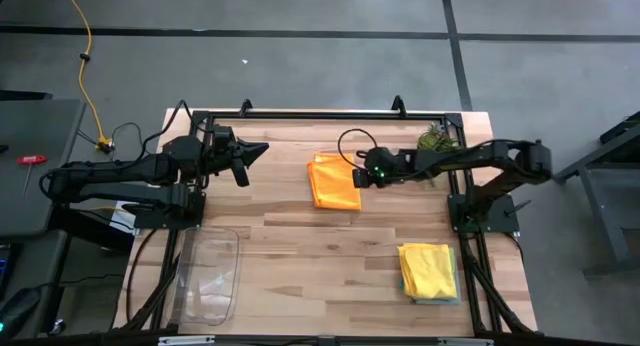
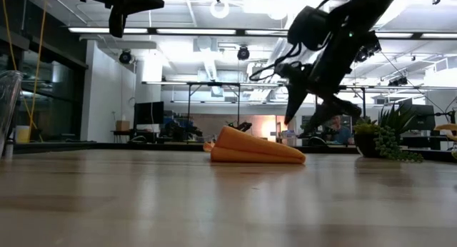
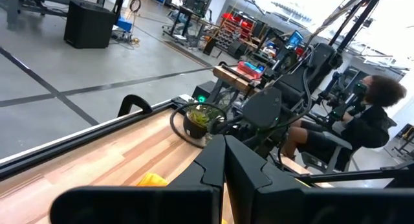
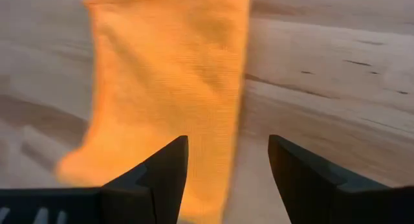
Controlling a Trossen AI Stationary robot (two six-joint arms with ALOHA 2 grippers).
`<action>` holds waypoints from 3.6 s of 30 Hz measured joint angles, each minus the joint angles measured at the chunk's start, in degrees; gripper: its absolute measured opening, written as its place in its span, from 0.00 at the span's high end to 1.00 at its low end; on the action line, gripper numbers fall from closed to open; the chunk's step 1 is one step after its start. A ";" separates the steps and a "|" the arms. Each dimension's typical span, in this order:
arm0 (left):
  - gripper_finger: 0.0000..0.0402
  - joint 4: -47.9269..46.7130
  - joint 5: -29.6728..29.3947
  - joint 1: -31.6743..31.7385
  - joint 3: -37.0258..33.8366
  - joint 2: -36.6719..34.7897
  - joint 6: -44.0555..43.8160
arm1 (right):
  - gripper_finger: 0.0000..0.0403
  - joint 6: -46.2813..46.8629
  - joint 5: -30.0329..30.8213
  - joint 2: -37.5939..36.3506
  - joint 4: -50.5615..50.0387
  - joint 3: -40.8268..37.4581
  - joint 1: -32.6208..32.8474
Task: Fold microfiber towels
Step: Stack the orange microfiber cloth on top of the yellow microfiber cloth
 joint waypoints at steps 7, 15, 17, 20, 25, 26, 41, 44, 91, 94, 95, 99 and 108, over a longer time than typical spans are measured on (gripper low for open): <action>1.00 0.00 -0.26 0.01 0.00 0.40 0.00 | 0.49 1.33 0.37 3.84 2.56 0.00 -0.27; 1.00 0.09 -1.18 -0.02 0.00 2.09 -0.02 | 0.49 -1.77 2.71 7.61 -0.09 3.97 -0.12; 1.00 -0.03 -1.25 -0.02 0.00 2.26 -0.01 | 0.49 -3.91 3.87 8.78 -0.84 5.97 -0.12; 1.00 0.04 -1.19 -0.03 0.00 2.33 -0.02 | 0.49 -5.81 4.25 10.79 -3.39 8.69 -0.27; 1.00 0.41 0.28 -0.02 0.00 2.33 -0.02 | 0.49 -5.58 4.13 13.74 -6.55 10.93 -0.51; 1.00 0.42 0.37 -0.02 0.00 2.33 -0.01 | 0.49 -5.49 3.82 14.14 -6.26 11.06 -0.54; 1.00 0.44 1.39 0.01 0.00 2.33 0.00 | 0.49 -2.01 4.34 20.40 -4.40 12.68 3.56; 1.00 0.46 1.73 0.01 0.00 2.33 0.00 | 0.50 -2.10 5.37 20.37 -4.43 12.65 4.21; 1.00 -0.90 3.48 -0.02 0.00 2.33 1.57 | 1.00 15.18 -2.29 3.47 -22.14 10.08 22.92; 1.00 -0.90 3.47 -0.02 0.00 2.33 1.57 | 1.00 15.14 -3.33 3.47 -22.06 10.08 22.89; 1.00 -0.90 3.41 -0.02 0.00 2.33 1.57 | 1.00 15.14 -3.78 3.47 -21.98 10.08 22.89; 1.00 -0.90 3.43 -0.02 0.00 2.33 1.81 | 1.00 15.14 -5.09 3.47 -21.03 10.09 22.89; 1.00 -1.83 3.32 -0.02 0.00 2.33 1.97 | 1.00 14.42 -8.06 3.45 -19.19 10.12 22.85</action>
